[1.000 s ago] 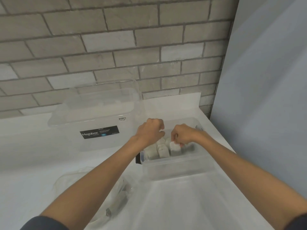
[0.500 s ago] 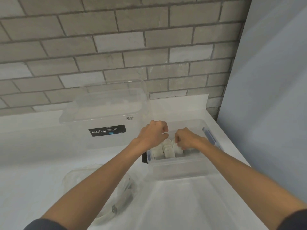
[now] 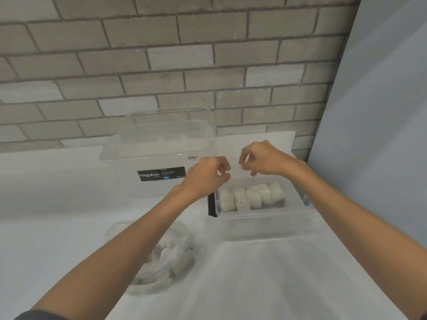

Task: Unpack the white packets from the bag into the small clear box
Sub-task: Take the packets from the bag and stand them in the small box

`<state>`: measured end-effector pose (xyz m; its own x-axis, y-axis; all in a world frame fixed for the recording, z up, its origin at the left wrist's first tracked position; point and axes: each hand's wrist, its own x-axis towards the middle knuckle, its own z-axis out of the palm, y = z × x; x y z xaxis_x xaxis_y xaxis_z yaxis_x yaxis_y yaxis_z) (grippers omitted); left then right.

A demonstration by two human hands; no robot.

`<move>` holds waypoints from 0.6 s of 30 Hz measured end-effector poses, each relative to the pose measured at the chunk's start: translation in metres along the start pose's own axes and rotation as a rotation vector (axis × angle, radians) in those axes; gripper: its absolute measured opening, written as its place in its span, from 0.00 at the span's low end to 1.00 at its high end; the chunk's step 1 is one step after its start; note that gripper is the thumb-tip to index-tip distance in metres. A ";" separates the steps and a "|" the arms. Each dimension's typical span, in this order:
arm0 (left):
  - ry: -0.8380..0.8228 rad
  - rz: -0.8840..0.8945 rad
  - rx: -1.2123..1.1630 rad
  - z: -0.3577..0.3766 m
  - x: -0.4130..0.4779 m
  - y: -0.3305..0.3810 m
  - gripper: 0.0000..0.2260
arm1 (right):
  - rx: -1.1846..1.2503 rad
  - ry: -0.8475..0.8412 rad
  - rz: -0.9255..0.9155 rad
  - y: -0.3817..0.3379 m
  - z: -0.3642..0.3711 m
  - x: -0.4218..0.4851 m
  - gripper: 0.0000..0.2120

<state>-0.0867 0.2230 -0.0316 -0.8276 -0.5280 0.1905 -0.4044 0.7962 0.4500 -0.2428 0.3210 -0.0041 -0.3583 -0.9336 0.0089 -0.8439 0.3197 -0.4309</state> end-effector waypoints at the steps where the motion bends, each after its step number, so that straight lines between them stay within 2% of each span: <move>1: 0.019 -0.014 -0.011 -0.007 -0.006 -0.004 0.08 | 0.011 0.012 -0.031 -0.013 -0.002 -0.003 0.03; 5: 0.081 -0.089 -0.043 -0.030 -0.036 -0.029 0.08 | 0.061 0.002 -0.138 -0.067 0.005 -0.012 0.04; 11: 0.117 -0.238 -0.038 -0.049 -0.094 -0.085 0.07 | 0.090 -0.081 -0.229 -0.127 0.053 -0.014 0.05; 15: 0.093 -0.344 -0.052 -0.052 -0.131 -0.123 0.04 | 0.086 -0.177 -0.235 -0.149 0.095 -0.013 0.05; 18: 0.019 -0.358 -0.044 -0.051 -0.151 -0.142 0.04 | 0.068 -0.259 -0.226 -0.160 0.125 -0.014 0.07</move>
<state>0.1156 0.1751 -0.0799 -0.6289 -0.7769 0.0298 -0.6501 0.5465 0.5279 -0.0525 0.2625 -0.0482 -0.0445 -0.9924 -0.1144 -0.8589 0.0965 -0.5030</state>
